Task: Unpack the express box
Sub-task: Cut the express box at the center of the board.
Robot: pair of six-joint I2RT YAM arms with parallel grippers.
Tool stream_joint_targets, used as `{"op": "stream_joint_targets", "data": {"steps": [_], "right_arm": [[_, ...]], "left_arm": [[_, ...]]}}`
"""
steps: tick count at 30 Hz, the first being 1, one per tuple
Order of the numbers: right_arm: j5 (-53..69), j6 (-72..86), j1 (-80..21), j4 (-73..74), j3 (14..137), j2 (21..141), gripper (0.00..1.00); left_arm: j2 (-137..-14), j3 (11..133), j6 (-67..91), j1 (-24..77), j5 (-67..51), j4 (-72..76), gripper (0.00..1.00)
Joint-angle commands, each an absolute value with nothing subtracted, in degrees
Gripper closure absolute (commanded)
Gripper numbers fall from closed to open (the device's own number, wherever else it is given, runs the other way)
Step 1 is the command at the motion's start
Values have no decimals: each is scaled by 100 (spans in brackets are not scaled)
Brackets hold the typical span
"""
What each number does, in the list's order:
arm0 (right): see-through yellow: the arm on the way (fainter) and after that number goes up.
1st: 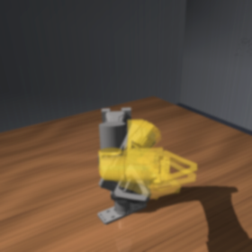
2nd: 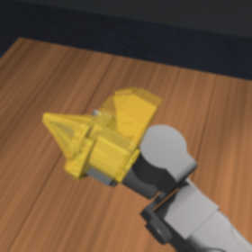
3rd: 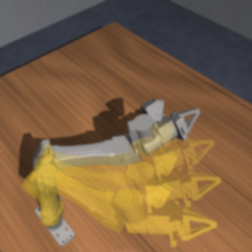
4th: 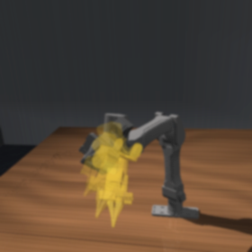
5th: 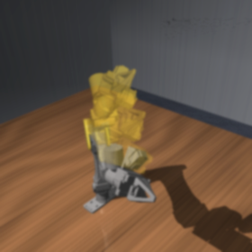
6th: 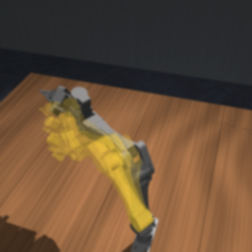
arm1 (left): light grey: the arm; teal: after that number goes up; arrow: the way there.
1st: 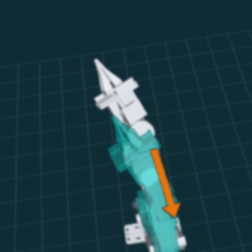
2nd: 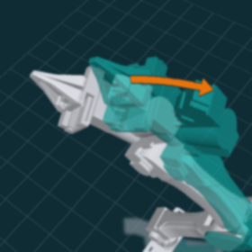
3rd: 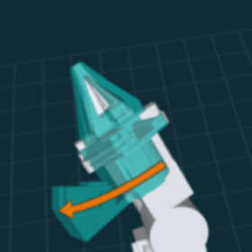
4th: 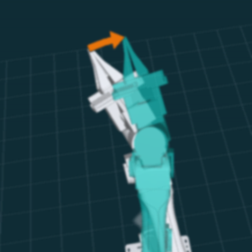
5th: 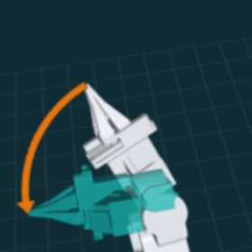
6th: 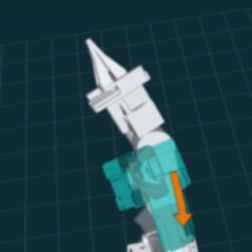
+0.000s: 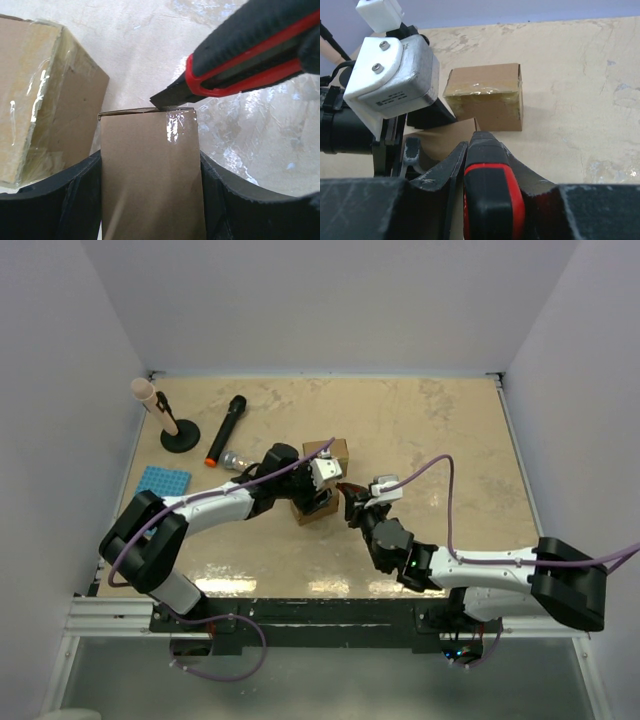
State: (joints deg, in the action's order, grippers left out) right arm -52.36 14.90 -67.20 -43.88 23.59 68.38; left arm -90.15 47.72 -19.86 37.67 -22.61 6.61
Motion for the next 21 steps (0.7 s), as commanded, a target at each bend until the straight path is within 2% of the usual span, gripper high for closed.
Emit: {"op": "stream_joint_targets", "data": {"steps": [1,8,21], "right_arm": [[-4913,1854,-6803,-3956,2610,6522,100],[-4790,2039,-6803,-3244,2804,6390,100],[-4808,2057,-6794,-3032,2962,6540,100]], "left_arm": [[-9193,4650,-1925,3762,-1486,668,100],[-9211,4667,-2021,3762,-1459,642,100],[-8930,4378,-2425,3779,-1793,528,100]]}}
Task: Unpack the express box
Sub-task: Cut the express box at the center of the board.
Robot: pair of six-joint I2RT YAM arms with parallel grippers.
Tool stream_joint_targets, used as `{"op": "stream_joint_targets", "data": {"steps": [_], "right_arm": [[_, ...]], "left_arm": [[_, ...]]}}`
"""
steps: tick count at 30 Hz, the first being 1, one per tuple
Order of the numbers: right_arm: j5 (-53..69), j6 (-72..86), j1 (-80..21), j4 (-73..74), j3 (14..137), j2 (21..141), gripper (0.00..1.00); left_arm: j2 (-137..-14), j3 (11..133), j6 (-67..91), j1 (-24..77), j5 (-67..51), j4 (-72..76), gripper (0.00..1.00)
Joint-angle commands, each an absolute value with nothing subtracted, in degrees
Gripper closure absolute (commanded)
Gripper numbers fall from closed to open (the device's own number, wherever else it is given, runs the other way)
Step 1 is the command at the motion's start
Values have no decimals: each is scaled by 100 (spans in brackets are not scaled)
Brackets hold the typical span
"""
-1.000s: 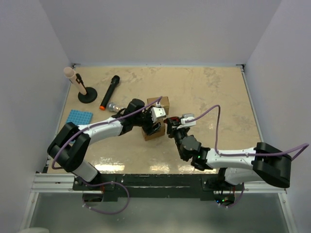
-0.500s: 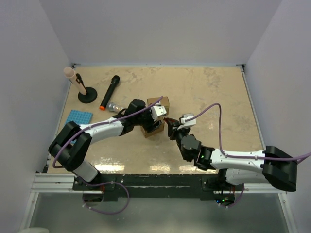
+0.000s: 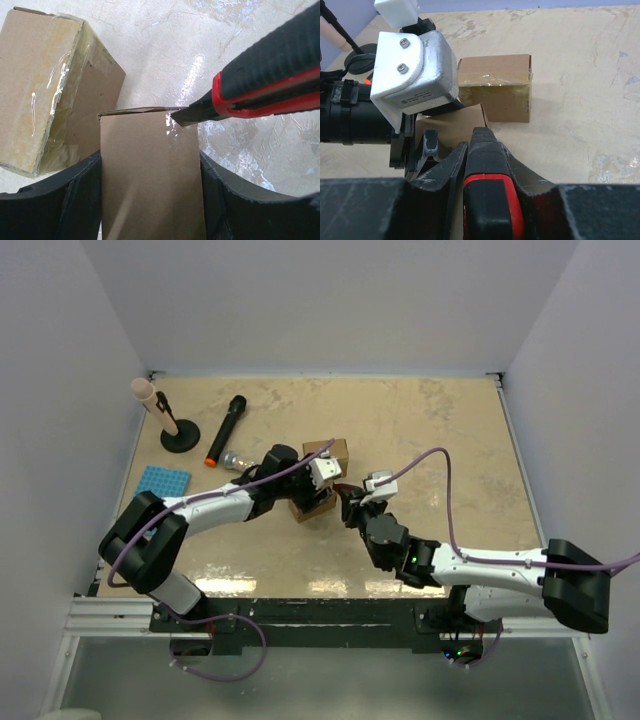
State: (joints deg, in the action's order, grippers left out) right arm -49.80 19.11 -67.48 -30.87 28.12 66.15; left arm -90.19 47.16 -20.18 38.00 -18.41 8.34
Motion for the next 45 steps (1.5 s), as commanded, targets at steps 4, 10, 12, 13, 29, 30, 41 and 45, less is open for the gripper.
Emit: {"op": "stream_joint_targets", "data": {"steps": [4,10,12,13,29,30,41,45], "right_arm": [[-4808,1750,-6794,-3260,2883,6153,100],[-4658,1530,-6794,-3234,2909,6020,100],[-4606,1538,-6794,-3217,2892,6082,100],[-4579,1564,-6794,-3217,2883,6152,100],[-4878,1688,-6794,-3015,2962,6311,100],[-4895,1688,-6794,-2971,2988,6302,100],[-5001,1626,-6794,-2971,2944,6170,100],[-5027,1547,-6794,-3050,2962,6196,100]], "left_arm": [[-8745,4202,-2750,3788,-1697,343,100],[-8648,4113,-2874,3788,-1749,185,100],[-8710,4157,-2883,3788,-1801,114,100],[-8736,4166,-2883,3779,-1810,97,100],[-8965,4535,-2953,3691,-2908,-483,100],[-8991,4596,-2953,3700,-2953,-501,100],[-9193,4711,-2936,3683,-3129,-615,100],[-9211,4728,-2918,3683,-3138,-624,100]]}}
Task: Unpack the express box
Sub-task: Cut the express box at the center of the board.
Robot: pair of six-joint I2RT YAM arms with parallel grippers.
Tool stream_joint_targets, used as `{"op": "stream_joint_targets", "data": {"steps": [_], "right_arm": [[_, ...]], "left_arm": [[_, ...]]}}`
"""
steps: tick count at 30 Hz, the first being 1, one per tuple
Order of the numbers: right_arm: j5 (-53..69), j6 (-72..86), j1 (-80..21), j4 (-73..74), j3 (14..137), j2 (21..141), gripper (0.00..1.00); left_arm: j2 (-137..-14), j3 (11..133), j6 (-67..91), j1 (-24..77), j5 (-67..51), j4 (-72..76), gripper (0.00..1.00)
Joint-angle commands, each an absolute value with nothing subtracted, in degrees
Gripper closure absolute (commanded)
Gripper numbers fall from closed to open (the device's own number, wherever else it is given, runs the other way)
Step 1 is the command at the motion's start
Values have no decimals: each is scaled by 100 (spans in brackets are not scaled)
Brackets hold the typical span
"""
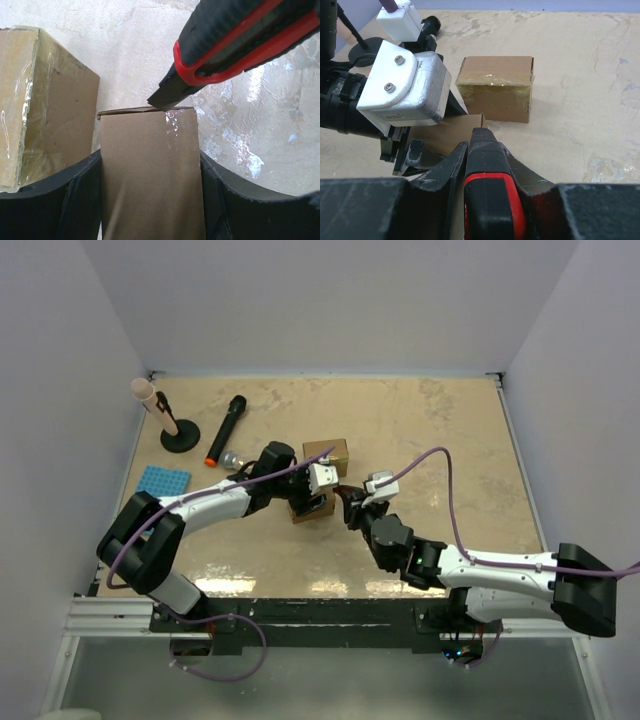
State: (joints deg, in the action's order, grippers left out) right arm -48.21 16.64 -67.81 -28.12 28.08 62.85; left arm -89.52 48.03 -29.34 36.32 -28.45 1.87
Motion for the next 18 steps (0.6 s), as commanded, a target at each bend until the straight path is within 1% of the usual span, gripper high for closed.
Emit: {"op": "stream_joint_targets", "data": {"steps": [1,18], "right_arm": [[-5036,1521,-6785,-3024,2979,6222,100],[-4896,1687,-6785,-2874,2988,6390,100]], "left_arm": [[-9211,4737,-2918,3683,-3138,-633,100],[-9176,4684,-2848,3665,-3015,-545,100]]}}
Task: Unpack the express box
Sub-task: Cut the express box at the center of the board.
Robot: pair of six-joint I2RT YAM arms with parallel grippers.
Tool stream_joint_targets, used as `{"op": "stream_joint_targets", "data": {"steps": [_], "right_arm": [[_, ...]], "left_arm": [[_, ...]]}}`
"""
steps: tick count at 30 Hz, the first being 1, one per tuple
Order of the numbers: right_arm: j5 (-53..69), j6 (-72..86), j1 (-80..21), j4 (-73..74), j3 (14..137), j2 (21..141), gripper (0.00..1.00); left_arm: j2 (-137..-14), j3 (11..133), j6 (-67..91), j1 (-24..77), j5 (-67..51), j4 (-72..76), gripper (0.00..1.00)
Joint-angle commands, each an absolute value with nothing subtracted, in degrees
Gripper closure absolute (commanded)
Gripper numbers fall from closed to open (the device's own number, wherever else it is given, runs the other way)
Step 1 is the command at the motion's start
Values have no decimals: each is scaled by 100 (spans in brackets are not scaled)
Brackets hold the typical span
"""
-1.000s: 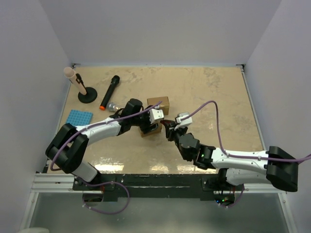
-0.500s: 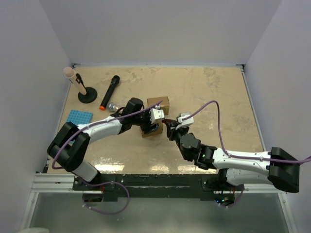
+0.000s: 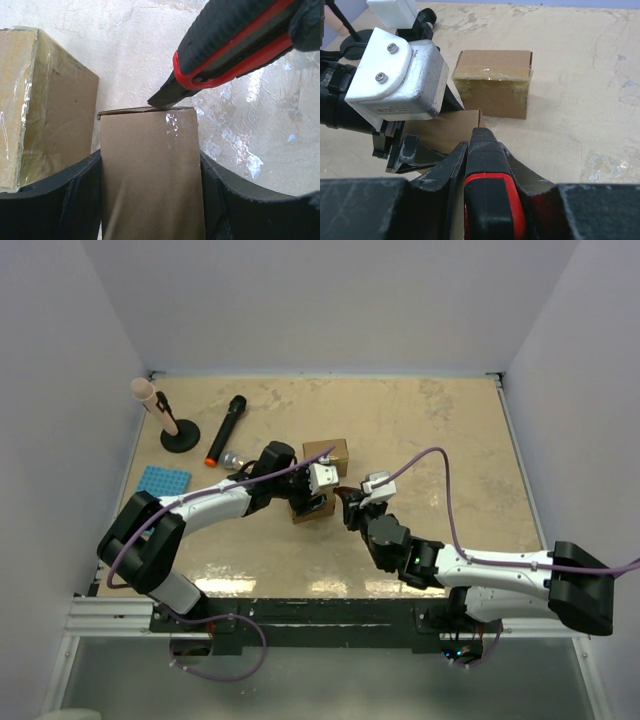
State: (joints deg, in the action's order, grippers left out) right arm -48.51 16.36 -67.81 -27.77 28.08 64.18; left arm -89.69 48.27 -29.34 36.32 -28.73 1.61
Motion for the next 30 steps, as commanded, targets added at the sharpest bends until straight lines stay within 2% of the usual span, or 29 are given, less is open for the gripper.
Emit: {"op": "stream_joint_targets", "data": {"steps": [1,16,30], "right_arm": [[-4887,1714,-6785,-2778,2997,6381,100],[-4298,2302,-6794,-1557,3339,6267,100],[-3841,2505,-6785,-1037,3454,6425,100]], "left_arm": [[-9176,4693,-2822,3665,-2997,-528,100],[-9185,4746,-2610,3577,-2610,-299,100],[-9281,4799,-2619,3542,-2619,-308,100]]}}
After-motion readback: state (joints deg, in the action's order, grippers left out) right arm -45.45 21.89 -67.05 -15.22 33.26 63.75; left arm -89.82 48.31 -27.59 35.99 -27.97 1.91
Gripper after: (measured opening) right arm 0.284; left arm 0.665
